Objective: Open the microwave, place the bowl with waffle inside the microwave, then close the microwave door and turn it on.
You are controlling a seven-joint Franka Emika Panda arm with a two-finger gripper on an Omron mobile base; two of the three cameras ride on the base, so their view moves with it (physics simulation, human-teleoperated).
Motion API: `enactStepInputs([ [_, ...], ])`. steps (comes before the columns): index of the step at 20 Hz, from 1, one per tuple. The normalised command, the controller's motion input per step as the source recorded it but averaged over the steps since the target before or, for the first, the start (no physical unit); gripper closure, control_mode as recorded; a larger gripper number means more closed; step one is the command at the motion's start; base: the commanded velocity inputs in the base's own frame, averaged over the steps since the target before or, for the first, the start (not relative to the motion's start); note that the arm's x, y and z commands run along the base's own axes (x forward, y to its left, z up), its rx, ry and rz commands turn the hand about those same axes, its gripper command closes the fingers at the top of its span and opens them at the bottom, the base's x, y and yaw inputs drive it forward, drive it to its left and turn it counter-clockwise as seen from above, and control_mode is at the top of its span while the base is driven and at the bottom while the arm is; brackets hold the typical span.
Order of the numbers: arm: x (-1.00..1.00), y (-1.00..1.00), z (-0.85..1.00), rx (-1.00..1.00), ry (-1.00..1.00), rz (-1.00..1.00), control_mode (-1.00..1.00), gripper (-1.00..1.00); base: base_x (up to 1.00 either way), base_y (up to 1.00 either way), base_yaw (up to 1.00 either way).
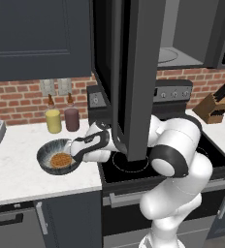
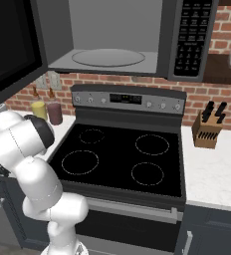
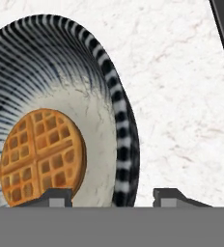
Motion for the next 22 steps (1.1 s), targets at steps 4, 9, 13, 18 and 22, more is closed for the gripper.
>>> enactStepInputs([
  [4,0.0,0.0,0.0,0.0,0.0,0.0,-1.0,1.0,0.0,0.0,0.0],
  [9,0.0,0.0,0.0,0.0,0.0,0.0,-1.0,1.0,0.0,0.0,0.0],
  [13,0.0,0.0,0.0,0.0,0.0,0.0,-1.0,1.0,0.0,0.0,0.0],
  [18,-0.23,-0.15,0.23,0.0,-0.05,0.0,-1.0,1.0,0.0,0.0,0.0],
  [22,-0.47,-0.37,0.55,0.0,-0.14,-0.06,-1.0,1.0,0.0,0.0,0.0],
])
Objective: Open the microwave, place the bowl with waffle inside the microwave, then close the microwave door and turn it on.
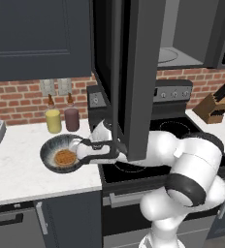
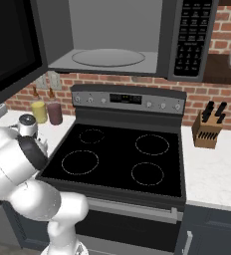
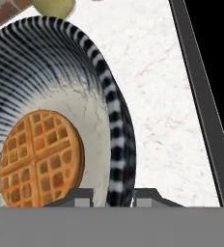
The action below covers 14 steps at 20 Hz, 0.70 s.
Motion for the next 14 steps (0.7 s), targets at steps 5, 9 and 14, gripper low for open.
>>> enactStepInputs([
  [5,-0.45,-0.54,0.71,0.0,-0.07,-0.12,-1.0,1.0,0.0,0.0,0.0],
  [9,-0.05,-0.71,0.7,0.0,0.0,-0.17,-1.0,1.0,0.0,0.0,0.0],
  [14,0.0,-0.87,0.76,0.01,0.02,-0.19,-1.0,1.0,0.0,0.0,0.0],
])
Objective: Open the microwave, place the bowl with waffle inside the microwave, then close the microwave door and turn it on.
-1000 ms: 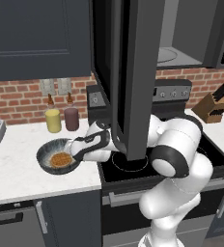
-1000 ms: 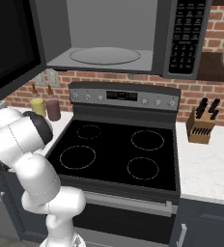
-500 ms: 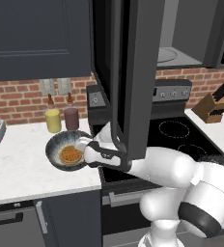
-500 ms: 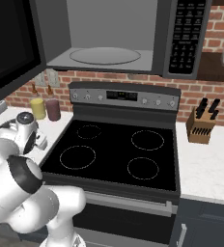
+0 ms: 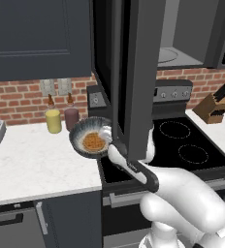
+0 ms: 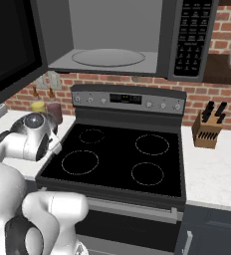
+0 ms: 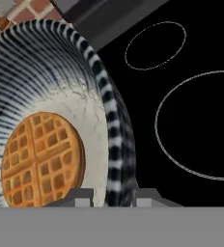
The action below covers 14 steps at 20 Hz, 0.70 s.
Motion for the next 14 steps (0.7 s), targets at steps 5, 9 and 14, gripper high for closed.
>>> enactStepInputs([
  [5,-0.01,-1.0,0.74,0.05,0.07,-0.18,-1.0,1.0,0.0,0.0,0.0],
  [9,-0.17,-0.99,0.44,0.02,0.04,-0.17,-1.0,1.0,0.0,0.0,0.0],
  [14,-0.34,-0.95,0.4,0.02,0.01,-0.17,-1.0,1.0,0.0,0.0,0.0],
])
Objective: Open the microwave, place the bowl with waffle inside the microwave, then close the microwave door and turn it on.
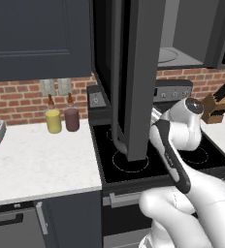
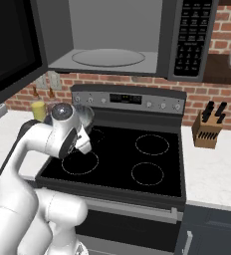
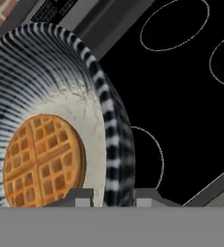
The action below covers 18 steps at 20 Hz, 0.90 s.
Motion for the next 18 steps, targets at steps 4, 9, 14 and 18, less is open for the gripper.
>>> enactStepInputs([
  [4,-0.58,-0.78,0.4,0.02,0.0,-0.16,-1.0,1.0,0.0,0.0,0.0],
  [9,-0.52,-0.54,0.57,0.06,-0.15,-0.07,-1.0,1.0,0.0,0.0,0.0],
  [14,-0.61,-0.41,0.87,0.06,-0.09,-0.06,-1.0,1.0,0.0,0.0,0.0],
  [18,-0.5,-0.13,0.98,0.01,0.0,-0.19,-1.0,1.0,0.0,0.0,0.0],
])
